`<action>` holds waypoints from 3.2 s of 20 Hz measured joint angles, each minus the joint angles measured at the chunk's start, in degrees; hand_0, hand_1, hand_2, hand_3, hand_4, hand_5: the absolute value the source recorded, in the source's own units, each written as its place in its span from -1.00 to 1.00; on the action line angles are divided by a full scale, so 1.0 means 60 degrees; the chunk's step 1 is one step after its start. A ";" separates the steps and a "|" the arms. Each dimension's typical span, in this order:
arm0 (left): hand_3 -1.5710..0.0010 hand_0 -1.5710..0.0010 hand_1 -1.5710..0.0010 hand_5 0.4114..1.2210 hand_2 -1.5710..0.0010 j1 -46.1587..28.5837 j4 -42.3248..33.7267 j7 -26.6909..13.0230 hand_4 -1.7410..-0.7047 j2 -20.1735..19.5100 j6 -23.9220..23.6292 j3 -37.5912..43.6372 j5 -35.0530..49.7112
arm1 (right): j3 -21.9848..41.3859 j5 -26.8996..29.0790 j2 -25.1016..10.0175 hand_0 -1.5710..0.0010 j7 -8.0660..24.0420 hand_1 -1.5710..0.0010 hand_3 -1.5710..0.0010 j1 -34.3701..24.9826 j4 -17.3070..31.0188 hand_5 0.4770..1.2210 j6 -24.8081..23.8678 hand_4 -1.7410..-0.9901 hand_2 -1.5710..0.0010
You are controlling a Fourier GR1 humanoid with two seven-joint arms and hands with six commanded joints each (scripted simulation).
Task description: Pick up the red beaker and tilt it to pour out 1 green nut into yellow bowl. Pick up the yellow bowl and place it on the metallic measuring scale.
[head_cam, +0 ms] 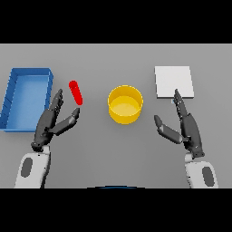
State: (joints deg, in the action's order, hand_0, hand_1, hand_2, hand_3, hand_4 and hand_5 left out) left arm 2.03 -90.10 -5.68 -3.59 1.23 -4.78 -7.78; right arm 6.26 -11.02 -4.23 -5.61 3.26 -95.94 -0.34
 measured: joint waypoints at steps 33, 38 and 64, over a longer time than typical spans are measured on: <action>-0.41 -0.47 -0.49 0.72 -0.53 0.5356 0.7743 0.3251 -0.76 0.0490 -0.1513 0.1613 -0.0534 | -0.0269 0.0296 -0.0140 1.00 0.0212 1.00 1.00 0.0127 -0.0184 -0.53 0.0064 0.33 1.00; -0.78 -0.83 -0.83 0.88 -0.84 0.5390 0.7729 0.3252 -0.69 0.0549 -0.1553 0.1545 -0.0538 | -0.0310 0.0479 -0.0073 1.00 0.0133 1.00 1.00 -0.0009 -0.0054 -0.56 0.0153 0.30 1.00; -1.00 -1.00 -1.00 0.80 -1.00 0.6686 0.5374 0.0602 -1.00 -0.1178 0.0463 -0.1499 -0.3476 | -0.0026 -0.0205 -0.0196 1.00 0.0071 1.00 1.00 0.0080 -0.0176 -0.49 0.0016 0.50 1.00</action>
State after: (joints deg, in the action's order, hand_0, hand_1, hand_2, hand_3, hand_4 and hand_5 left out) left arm 42.15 -57.86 -2.07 -10.65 4.01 -13.77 -28.64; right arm 6.11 -12.25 -5.41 -5.19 3.75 -96.99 -0.25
